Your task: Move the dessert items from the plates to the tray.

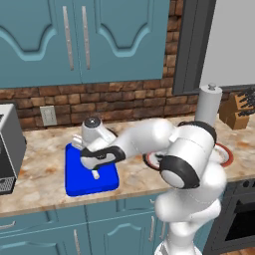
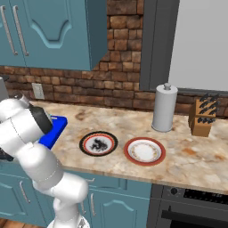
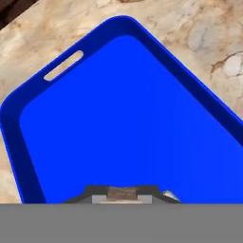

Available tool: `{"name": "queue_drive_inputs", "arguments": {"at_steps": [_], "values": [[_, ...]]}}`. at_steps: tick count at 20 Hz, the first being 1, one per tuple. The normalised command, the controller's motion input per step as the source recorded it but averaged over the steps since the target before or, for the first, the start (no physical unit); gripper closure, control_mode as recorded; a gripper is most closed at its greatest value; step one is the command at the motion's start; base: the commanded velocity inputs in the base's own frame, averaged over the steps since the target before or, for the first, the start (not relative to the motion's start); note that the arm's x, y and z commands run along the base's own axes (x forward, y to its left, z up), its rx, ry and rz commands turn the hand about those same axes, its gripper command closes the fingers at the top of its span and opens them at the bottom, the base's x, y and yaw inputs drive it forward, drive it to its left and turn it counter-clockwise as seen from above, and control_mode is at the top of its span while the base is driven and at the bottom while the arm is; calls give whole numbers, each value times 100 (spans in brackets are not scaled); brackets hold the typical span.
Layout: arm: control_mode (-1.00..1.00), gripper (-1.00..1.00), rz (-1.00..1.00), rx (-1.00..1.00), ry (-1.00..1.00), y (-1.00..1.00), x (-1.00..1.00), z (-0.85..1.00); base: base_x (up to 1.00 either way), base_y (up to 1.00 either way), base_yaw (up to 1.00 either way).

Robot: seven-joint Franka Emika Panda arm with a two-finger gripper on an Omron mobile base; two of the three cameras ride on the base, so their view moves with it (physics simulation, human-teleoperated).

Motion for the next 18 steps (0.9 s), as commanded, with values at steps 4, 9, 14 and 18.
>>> {"name": "queue_drive_inputs", "arguments": {"at_steps": [4,9,14,18], "values": [[-100,-100,0,1,3,0,27,3,0,0,0],[-100,-100,-5,10,2,-2,1,62,0,0,0],[-100,-100,-16,23,-1,-77,-78,60,0,0,0],[-100,-100,-1,34,-22,-100,-100,12,0,0,0]]}}
